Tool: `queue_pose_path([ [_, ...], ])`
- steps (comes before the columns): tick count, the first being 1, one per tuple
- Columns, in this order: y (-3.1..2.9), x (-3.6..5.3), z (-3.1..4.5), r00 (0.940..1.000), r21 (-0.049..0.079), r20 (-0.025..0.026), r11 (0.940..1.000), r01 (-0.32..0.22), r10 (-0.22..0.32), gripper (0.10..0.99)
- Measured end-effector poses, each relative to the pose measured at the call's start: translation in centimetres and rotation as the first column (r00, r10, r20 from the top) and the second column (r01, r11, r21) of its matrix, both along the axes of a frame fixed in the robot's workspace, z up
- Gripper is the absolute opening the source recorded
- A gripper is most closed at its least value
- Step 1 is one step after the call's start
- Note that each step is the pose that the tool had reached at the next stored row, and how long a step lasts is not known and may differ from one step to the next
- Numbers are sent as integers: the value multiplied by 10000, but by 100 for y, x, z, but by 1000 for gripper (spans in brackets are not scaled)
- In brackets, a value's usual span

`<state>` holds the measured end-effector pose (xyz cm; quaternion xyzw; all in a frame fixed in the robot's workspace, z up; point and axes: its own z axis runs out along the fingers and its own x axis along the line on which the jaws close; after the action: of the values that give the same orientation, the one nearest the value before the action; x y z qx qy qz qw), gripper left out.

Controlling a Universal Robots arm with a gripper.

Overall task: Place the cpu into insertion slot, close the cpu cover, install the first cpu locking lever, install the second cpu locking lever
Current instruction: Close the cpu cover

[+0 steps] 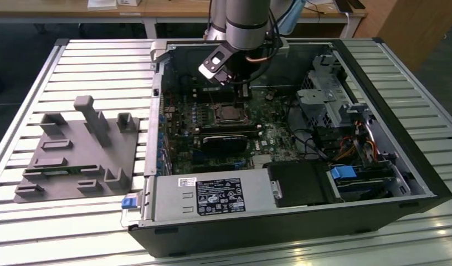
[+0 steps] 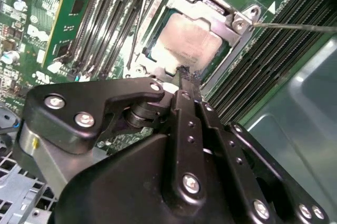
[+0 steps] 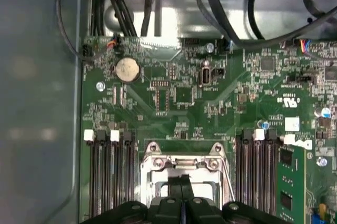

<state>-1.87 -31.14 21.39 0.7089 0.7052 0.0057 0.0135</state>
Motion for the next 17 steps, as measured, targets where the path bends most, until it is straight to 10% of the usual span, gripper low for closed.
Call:
queue_pose_path([
  [17,-1,-69,-57,10000,0,0,10000,-1,1,106],
])
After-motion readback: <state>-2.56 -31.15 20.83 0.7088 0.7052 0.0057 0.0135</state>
